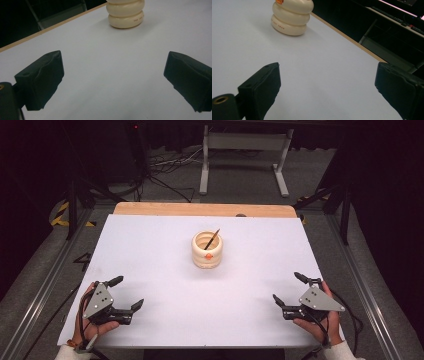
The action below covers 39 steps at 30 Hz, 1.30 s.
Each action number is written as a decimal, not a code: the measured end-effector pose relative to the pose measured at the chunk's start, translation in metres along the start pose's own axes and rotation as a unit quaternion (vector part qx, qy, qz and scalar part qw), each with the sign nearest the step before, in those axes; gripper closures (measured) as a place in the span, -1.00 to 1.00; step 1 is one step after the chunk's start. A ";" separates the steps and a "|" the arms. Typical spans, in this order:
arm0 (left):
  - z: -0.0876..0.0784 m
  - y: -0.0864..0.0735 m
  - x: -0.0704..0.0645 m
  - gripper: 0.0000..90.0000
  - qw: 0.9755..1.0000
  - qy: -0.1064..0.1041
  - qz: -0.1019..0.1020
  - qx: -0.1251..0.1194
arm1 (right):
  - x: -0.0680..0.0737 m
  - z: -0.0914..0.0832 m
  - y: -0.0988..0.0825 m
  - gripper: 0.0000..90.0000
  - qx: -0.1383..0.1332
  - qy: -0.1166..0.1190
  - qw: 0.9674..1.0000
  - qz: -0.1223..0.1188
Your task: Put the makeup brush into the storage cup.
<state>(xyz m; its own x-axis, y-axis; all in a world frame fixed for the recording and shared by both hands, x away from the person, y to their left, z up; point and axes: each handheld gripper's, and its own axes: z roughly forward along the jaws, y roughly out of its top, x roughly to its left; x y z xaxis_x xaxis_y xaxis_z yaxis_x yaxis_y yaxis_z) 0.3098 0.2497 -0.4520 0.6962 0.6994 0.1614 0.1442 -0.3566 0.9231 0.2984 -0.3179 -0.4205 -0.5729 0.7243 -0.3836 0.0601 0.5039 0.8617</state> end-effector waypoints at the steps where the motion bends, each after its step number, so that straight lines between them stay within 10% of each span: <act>1: 0.000 0.000 0.000 -0.92 1.000 0.000 0.000 0.000 | 0.000 0.000 0.000 -0.84 0.000 0.000 1.000 0.000; 39: 0.005 0.000 0.000 -0.91 1.000 -0.005 -0.008 0.003 | -0.004 0.000 -0.004 -0.83 -0.002 -0.001 1.000 0.008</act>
<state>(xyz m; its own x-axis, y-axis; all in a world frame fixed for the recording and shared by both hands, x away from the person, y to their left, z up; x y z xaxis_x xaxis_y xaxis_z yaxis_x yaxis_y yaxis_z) 0.3132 0.2463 -0.4537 0.7015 0.6981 0.1434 0.1585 -0.3490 0.9236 0.3003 -0.3234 -0.4222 -0.5695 0.7334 -0.3711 0.0663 0.4910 0.8686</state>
